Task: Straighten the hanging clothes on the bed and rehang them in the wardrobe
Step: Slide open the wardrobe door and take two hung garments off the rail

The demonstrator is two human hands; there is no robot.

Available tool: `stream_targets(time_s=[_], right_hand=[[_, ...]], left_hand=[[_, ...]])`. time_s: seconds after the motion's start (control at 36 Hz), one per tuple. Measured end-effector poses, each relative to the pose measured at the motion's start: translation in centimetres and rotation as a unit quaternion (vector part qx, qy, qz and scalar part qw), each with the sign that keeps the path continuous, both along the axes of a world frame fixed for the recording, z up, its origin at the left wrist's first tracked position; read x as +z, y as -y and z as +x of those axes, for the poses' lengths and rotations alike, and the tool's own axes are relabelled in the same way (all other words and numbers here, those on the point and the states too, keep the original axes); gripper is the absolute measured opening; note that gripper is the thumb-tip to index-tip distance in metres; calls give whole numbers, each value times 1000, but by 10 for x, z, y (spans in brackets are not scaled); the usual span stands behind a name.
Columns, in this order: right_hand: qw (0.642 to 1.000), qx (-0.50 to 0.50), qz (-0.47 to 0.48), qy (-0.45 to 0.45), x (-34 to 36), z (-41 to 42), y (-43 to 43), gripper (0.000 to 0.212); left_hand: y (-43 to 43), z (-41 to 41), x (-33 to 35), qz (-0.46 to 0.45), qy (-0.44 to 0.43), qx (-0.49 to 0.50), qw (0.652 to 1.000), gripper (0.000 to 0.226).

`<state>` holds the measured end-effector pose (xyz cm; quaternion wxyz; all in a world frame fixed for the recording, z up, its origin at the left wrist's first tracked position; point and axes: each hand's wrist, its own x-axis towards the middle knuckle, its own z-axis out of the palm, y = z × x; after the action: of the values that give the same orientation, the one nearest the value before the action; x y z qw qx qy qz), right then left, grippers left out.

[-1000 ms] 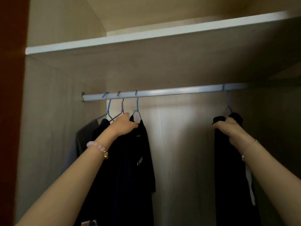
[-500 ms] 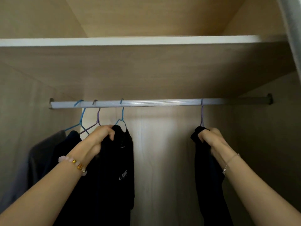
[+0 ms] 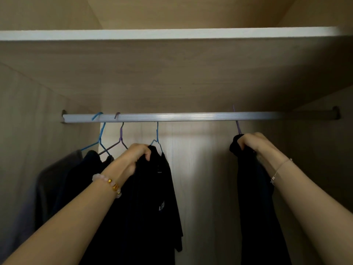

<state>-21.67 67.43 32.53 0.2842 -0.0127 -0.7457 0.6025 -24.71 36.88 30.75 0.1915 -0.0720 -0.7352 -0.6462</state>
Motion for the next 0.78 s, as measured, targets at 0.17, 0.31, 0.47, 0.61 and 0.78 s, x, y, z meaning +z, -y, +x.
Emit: stream_targets(time_s=[0.17, 0.31, 0.47, 0.61, 0.78], right_hand=[[999, 3, 1, 37, -36, 6, -1, 14], [997, 35, -33, 53, -102, 15, -4, 35], [982, 160, -84, 63, -190, 64, 3, 24], [957, 242, -127, 98, -259, 93, -10, 62], [926, 329, -120, 142, -316, 139, -16, 63]], left_hand=[[-1, 1, -51, 34, 32, -36, 998, 41], [1, 22, -105, 72, 61, -65, 993, 40], [-1, 74, -180, 73, 88, -100, 988, 45], [9, 128, -238, 83, 133, -122, 980, 49], [13, 185, -296, 115, 170, -106, 973, 50]])
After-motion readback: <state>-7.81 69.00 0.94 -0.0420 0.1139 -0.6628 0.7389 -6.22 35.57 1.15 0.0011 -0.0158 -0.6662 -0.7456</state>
